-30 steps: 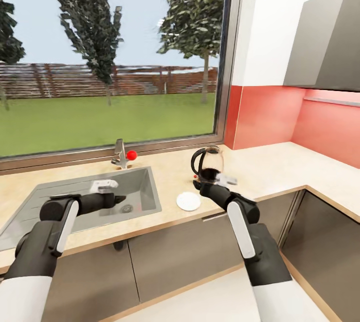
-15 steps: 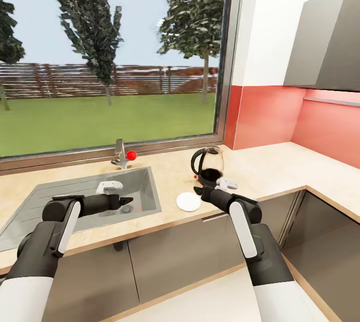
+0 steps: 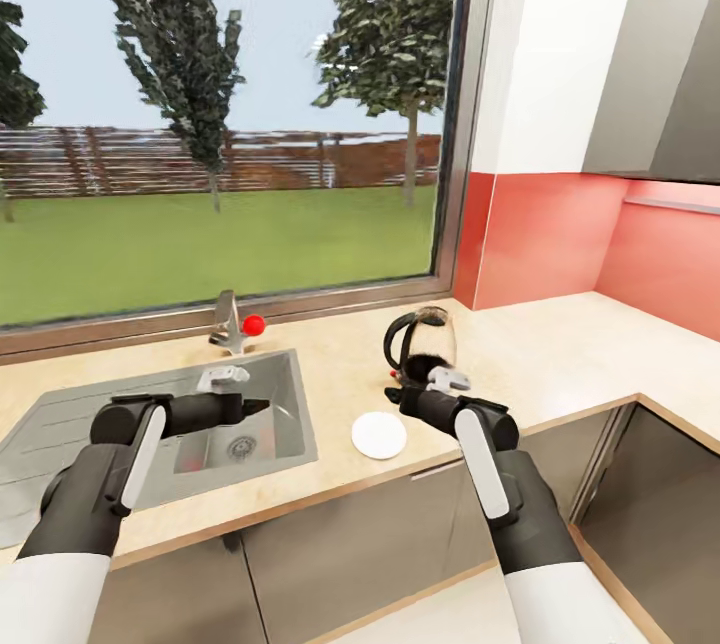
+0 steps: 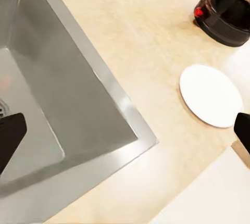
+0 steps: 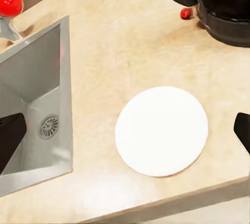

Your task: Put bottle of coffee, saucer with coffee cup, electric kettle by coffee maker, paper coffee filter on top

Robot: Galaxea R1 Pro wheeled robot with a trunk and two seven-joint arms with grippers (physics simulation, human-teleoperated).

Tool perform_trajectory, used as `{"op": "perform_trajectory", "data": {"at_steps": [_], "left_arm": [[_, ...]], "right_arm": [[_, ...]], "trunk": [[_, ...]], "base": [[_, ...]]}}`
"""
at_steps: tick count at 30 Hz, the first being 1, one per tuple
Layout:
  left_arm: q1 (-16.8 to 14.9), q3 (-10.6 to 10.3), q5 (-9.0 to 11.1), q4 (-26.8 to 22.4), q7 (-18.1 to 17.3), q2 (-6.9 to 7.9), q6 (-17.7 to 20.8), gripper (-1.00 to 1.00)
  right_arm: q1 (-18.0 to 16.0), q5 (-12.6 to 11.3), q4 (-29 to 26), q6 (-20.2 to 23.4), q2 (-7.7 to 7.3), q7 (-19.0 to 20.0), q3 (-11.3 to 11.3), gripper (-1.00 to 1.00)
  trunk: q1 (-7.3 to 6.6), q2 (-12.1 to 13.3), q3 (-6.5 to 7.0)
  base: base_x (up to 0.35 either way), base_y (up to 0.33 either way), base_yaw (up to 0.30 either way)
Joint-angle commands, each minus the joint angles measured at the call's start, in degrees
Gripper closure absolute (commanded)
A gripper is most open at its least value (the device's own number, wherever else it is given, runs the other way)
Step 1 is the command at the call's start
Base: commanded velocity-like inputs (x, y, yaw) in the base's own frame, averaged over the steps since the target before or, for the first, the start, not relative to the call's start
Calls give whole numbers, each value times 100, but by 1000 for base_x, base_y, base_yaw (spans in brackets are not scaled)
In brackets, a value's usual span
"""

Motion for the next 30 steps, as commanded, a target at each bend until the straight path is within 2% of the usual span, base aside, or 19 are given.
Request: {"op": "perform_trajectory", "data": {"at_steps": [1,6,14,21,25,30], "left_arm": [[-3,5,35,6,3,-2,42,-100],[-3,22,37,34,3,-17,42,-100],[1,36,38,97,3,-69,42,-100],[5,38,38,318,3,-72,43,-100],[1,43,45,595,3,-66,43,-100],[-5,51,55,879,3,-75,42,-100]], "right_arm": [[-3,-61,26,16,0,-56,4,-100],[-2,-61,251,15,0,-51,-3,-100],[-2,-54,356,20,-2,-53,-5,-100],[-2,-54,671,26,-7,-50,-4,-100],[-2,-65,943,27,-4,-48,-4,-100],[0,-71,1028,31,-11,-32,-4,-100]], "trunk": [[6,-6,-5],[6,-6,-5],[6,-6,-5],[6,-6,-5],[6,-6,-5],[6,-6,-5]], "base": [[308,0,-92],[166,0,-112],[24,0,-23],[95,-25,-144],[29,-8,-36],[6,-2,-7]]}}
